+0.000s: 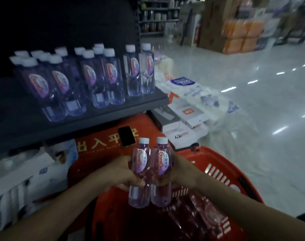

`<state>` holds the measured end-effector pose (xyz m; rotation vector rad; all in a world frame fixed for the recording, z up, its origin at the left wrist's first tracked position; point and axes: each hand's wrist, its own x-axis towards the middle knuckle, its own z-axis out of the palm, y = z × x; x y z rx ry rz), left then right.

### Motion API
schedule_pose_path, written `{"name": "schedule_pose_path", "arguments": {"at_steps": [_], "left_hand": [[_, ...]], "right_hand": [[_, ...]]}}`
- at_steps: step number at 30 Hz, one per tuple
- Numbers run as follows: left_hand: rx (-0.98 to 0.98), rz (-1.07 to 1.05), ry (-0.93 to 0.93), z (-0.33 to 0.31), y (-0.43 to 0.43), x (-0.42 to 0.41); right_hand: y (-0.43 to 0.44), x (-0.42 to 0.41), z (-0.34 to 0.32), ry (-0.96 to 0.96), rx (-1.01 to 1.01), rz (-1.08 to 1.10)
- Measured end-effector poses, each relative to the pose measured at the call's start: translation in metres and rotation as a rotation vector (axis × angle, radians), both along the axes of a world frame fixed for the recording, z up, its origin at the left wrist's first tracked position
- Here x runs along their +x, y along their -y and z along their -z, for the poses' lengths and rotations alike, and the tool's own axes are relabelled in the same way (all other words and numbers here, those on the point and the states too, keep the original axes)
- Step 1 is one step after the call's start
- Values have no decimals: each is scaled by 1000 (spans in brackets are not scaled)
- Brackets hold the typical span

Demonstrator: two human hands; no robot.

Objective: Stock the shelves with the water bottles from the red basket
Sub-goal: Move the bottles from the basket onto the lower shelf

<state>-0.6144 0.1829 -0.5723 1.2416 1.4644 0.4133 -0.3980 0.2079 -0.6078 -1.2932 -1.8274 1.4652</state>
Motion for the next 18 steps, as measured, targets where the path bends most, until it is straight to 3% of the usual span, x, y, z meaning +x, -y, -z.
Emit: {"name": "schedule_pose_path", "arguments": {"at_steps": [3,11,18], "left_hand": [[171,4,12,-36,-7,-27],[637,-307,210,-86,-15,-94],[983,-578,157,-97,-25,-135]], "right_hand": [[-4,-26,-35,-114,68,85],[-35,-111,-107,-117,405,191],[-64,-191,-137,-232,592,153]]}}
